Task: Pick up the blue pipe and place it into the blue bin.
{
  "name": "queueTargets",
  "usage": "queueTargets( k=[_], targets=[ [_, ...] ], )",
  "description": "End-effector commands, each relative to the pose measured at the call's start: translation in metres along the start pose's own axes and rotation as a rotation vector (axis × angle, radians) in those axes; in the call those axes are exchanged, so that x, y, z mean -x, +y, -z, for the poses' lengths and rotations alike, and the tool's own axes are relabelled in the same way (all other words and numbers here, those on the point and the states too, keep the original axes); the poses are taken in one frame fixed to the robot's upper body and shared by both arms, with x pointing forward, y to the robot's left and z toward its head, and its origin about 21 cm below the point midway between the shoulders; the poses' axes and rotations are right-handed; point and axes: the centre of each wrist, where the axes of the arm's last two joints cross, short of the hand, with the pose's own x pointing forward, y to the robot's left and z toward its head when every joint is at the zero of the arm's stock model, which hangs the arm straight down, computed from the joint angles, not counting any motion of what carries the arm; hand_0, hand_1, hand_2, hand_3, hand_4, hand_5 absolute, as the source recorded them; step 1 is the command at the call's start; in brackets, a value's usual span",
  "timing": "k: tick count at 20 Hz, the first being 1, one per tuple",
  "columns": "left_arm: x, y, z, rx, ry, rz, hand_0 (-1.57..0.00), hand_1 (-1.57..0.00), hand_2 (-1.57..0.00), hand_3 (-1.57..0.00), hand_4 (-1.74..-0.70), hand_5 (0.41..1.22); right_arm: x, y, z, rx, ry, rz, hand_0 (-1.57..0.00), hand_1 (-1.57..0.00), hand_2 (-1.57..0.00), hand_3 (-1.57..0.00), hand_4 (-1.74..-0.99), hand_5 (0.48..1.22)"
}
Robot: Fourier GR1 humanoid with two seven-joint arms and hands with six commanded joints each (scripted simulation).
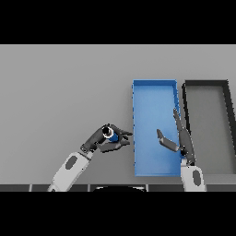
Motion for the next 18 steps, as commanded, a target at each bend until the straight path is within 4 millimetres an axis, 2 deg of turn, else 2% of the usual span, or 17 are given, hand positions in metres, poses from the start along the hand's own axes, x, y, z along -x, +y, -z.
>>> queueTargets(
  k=[1,5,6,9,12,13,14,15,16,18],
  targets=[
    [-0.003,-0.002,0.003,0.012,0.015,0.003,-1.56,-1.56,-1.56,-1.56,-1.47,1.217,0.0,0.0,0.001,-0.002,0.006,0.005,0.0,0.0,0.0,0.0,-1.17,0.644],
    [-0.011,-0.003,0.009,0.028,0.038,0.012,-1.57,-1.57,-1.57,-1.57,-1.47,1.22,-0.002,0.002,0.005,0.004,-0.005,0.0,0.0,0.0,0.0,0.0,-1.151,0.643],
    [-0.01,-0.005,0.008,0.032,0.038,0.008,-1.57,-1.57,-1.57,-1.57,-1.47,1.22,-0.002,0.007,-0.003,0.028,-0.01,-0.005,0.0,0.0,0.0,0.0,-1.145,0.643],
    [-0.006,-0.004,0.005,0.034,0.04,0.014,-1.57,-1.57,-1.57,-1.57,-1.47,1.22,-0.007,0.03,-0.047,0.181,0.01,-0.03,0.0,0.0,0.0,0.0,-1.138,0.643],
    [-0.001,-0.003,0.003,0.034,0.047,0.022,-1.57,-1.57,-1.57,-1.57,-1.47,1.22,-0.019,0.055,-0.094,0.357,0.068,-0.061,0.0,0.0,0.0,0.0,-1.191,0.642],
    [-0.002,-0.003,0.005,0.035,0.047,0.016,-1.57,-1.57,-1.57,-1.57,-1.47,1.22,-0.025,0.058,-0.095,0.385,0.076,-0.068,0.0,0.0,0.0,0.0,-1.184,0.642],
    [-0.003,-0.004,0.006,0.043,0.039,0.014,-1.57,-1.57,-1.57,-1.57,-1.47,1.22,-0.032,0.053,-0.097,0.398,0.055,-0.073,0.0,0.0,-0.02,0.0,-1.187,0.642],
    [-0.004,-0.005,0.009,0.046,0.041,0.011,-1.57,-1.57,-1.57,-1.57,-1.47,1.221,-0.039,0.053,-0.098,0.376,-0.015,-0.017,0.0,0.0,-0.04,0.0,-1.195,0.648],
    [-0.006,-0.007,0.007,0.051,0.028,0.011,-1.57,-1.57,-1.57,-1.57,-1.47,1.221,-0.046,0.052,-0.098,0.344,-0.057,0.064,0.0,-0.01,-0.07,0.0,-1.198,0.641],
    [-0.009,-0.006,0.007,0.047,0.032,0.014,-1.57,-1.57,-1.57,-1.57,-1.47,1.221,-0.053,0.045,-0.098,0.206,0.02,0.158,0.0,-0.03,-0.11,0.0,-1.209,0.609]
  ],
)
